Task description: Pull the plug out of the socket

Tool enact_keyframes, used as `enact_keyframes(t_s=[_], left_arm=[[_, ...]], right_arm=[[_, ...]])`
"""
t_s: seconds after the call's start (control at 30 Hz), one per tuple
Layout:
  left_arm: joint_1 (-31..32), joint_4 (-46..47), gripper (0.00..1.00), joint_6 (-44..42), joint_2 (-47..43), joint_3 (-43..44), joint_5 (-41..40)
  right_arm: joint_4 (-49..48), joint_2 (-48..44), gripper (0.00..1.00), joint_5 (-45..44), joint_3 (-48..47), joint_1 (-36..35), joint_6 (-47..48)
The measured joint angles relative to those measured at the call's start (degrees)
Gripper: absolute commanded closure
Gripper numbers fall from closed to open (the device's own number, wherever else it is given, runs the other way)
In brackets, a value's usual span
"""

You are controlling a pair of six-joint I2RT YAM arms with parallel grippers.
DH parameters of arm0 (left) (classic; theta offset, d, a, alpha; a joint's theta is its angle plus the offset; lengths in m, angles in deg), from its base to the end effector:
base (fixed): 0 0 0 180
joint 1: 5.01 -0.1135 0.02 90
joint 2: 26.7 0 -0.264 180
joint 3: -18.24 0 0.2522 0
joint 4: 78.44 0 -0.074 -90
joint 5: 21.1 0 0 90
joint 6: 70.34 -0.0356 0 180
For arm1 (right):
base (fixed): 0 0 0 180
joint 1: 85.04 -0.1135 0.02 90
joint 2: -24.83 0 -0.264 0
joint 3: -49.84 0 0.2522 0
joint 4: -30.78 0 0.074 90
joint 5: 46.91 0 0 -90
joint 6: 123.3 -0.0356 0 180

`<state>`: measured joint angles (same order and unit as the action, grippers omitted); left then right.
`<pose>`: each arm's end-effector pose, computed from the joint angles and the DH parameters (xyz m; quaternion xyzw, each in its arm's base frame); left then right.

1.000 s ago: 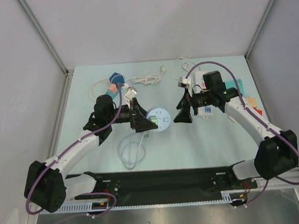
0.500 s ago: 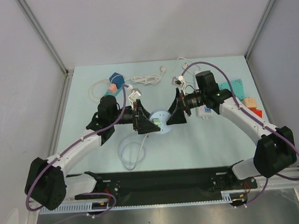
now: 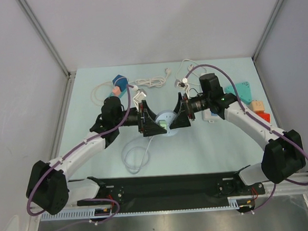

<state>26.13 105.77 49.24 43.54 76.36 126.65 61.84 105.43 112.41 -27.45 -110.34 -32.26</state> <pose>0.2150 -0.1651 0.2962 0.3261 0.6561 -0.6049 0.3121 0.2571 0.1584 0.3105 -0.4241 0.6479 0.5724 0.2695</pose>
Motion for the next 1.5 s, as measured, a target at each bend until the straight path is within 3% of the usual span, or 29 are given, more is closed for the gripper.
enact_keyframes(t_s=[0.07,0.17,0.27,0.33,0.37,0.4,0.47,0.5,0.63,0.8,1.03,1.23,1.43,1.5], left_arm=[[0.0,0.3,1.00,0.0,0.2,0.5,0.0],[0.0,0.4,1.00,0.0,0.4,0.9,-0.1],[0.1,0.4,1.00,0.6,0.5,1.2,0.8],[0.2,0.3,0.94,0.4,0.5,1.4,0.9],[0.2,0.3,0.88,0.4,0.6,1.5,0.9],[0.2,0.3,0.72,0.3,0.6,1.5,0.9],[0.3,-0.2,0.50,-0.1,0.6,1.6,0.5],[0.3,-0.8,0.25,-0.4,0.5,1.7,0.0],[1.2,-5.2,0.08,-4.3,-1.6,2.4,-6.0],[1.0,-12.6,0.04,-9.0,-6.5,6.2,-21.3],[1.7,-18.4,0.09,-10.6,-8.5,8.7,-32.9],[8.5,-23.5,0.20,-10.6,-4.4,11.8,-40.0],[13.9,-27.3,0.23,-10.9,2.3,17.3,-47.6],[15.6,-28.9,0.30,-11.2,4.3,19.2,-50.6]], right_arm=[[-0.1,0.0,0.37,0.2,0.2,-0.1,0.0],[-0.1,0.0,0.60,0.3,0.8,-0.2,0.0],[-0.2,0.0,1.00,0.8,1.0,0.0,0.8],[-0.1,0.0,1.00,1.3,1.0,0.0,0.5],[-0.1,0.0,1.00,1.4,1.0,0.0,0.5],[0.0,0.0,1.00,1.4,1.0,0.0,0.7],[0.3,0.0,1.00,1.1,1.0,0.1,1.1],[0.5,-0.1,1.00,0.9,1.0,0.2,1.3],[0.6,-0.9,1.00,-0.4,1.1,1.4,1.9],[0.5,-3.0,1.00,-4.5,2.7,5.4,0.7],[-0.1,-3.7,1.00,-11.1,5.0,6.9,-1.8],[-2.5,-3.7,1.00,-17.8,6.4,7.9,-8.2],[-4.2,-4.3,1.00,-22.2,7.8,8.0,-12.7],[-4.9,-4.6,1.00,-22.6,8.3,7.9,-13.6]])
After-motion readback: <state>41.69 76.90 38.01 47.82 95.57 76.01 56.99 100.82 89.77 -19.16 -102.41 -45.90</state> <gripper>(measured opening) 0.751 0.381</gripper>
